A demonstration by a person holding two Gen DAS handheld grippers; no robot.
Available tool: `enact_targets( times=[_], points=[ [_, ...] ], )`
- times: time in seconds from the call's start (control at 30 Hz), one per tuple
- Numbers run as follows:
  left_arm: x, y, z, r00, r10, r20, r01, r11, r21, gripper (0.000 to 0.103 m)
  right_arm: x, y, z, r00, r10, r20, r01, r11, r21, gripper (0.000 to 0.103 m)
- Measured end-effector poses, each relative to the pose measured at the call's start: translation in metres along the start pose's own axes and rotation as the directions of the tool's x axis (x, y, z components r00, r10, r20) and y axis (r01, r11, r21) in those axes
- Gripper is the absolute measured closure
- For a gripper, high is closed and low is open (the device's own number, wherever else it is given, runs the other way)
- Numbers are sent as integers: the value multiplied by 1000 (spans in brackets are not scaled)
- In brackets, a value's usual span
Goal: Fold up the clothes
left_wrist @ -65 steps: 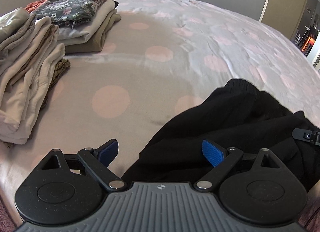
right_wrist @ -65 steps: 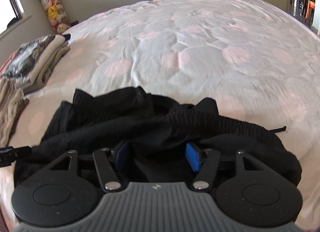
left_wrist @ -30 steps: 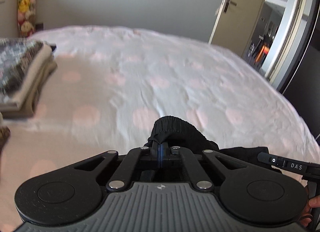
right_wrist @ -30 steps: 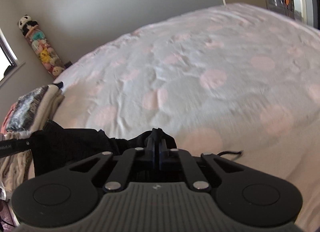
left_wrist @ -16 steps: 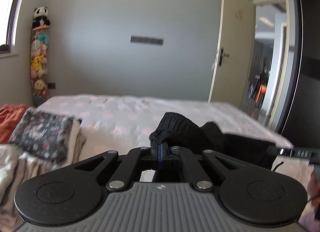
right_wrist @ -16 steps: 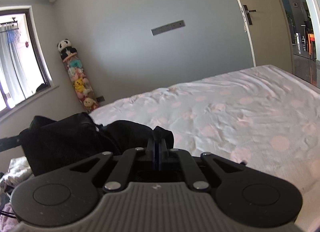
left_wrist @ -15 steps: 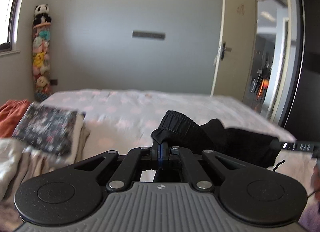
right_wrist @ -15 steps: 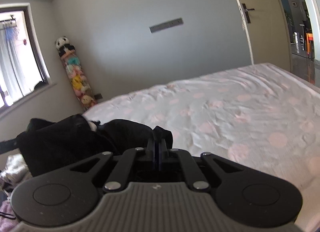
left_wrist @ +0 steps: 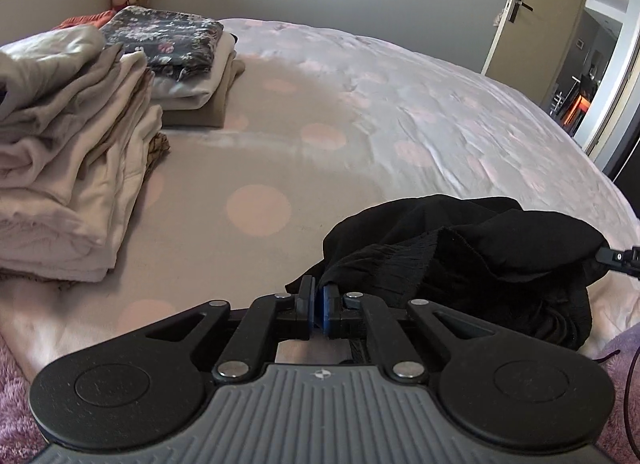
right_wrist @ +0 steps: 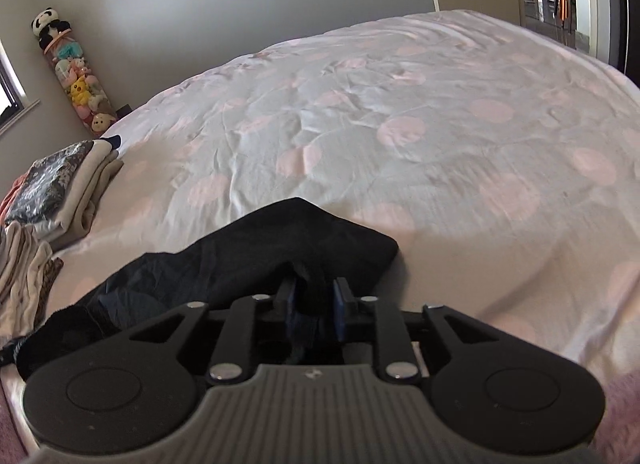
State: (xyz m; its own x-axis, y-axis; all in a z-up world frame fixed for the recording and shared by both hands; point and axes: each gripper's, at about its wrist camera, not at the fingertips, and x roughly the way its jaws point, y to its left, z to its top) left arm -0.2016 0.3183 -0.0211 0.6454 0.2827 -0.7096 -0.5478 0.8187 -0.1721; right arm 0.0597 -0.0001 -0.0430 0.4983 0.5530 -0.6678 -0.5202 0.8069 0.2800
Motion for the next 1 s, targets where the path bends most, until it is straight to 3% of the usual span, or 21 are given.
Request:
enact_targets(
  times=[0.27, 0.43, 0.47, 0.57, 0.7, 0.87, 0.93, 1.0],
  points=[
    [-16, 3, -23, 998, -52, -31, 51, 998, -31, 60, -27, 19, -31, 1000, 4, -2, -4, 988, -153, 74],
    [-11, -11, -34, 990, -115, -82, 115, 993, -5, 59, -20, 35, -35, 999, 33, -41, -42, 967, -250, 74],
    [-8, -14, -35, 990, -111, -90, 113, 994, 7, 59, -17, 38, -36, 998, 38, -52, -50, 963, -266, 73],
    [-2, -16, -35, 991, -92, -101, 92, 996, -7, 59, -2, 40, -34, 996, 13, -93, -40, 956, -291, 59],
    [4, -7, -34, 991, -73, -115, 64, 995, -75, 59, 13, 32, -32, 992, -46, -121, 15, 969, -247, 59],
    [15, -3, -31, 990, -56, -132, 39, 991, -127, 60, 7, 50, -34, 993, 46, -104, -78, 941, -330, 59],
    [19, -5, -29, 991, -32, -132, 16, 993, -121, 71, 11, 62, -33, 989, 89, -121, -128, 920, -371, 59],
    [21, -8, -27, 992, -3, -128, -11, 994, -109, 73, 15, 76, -33, 984, 117, -135, -164, 888, -429, 60]
  ],
)
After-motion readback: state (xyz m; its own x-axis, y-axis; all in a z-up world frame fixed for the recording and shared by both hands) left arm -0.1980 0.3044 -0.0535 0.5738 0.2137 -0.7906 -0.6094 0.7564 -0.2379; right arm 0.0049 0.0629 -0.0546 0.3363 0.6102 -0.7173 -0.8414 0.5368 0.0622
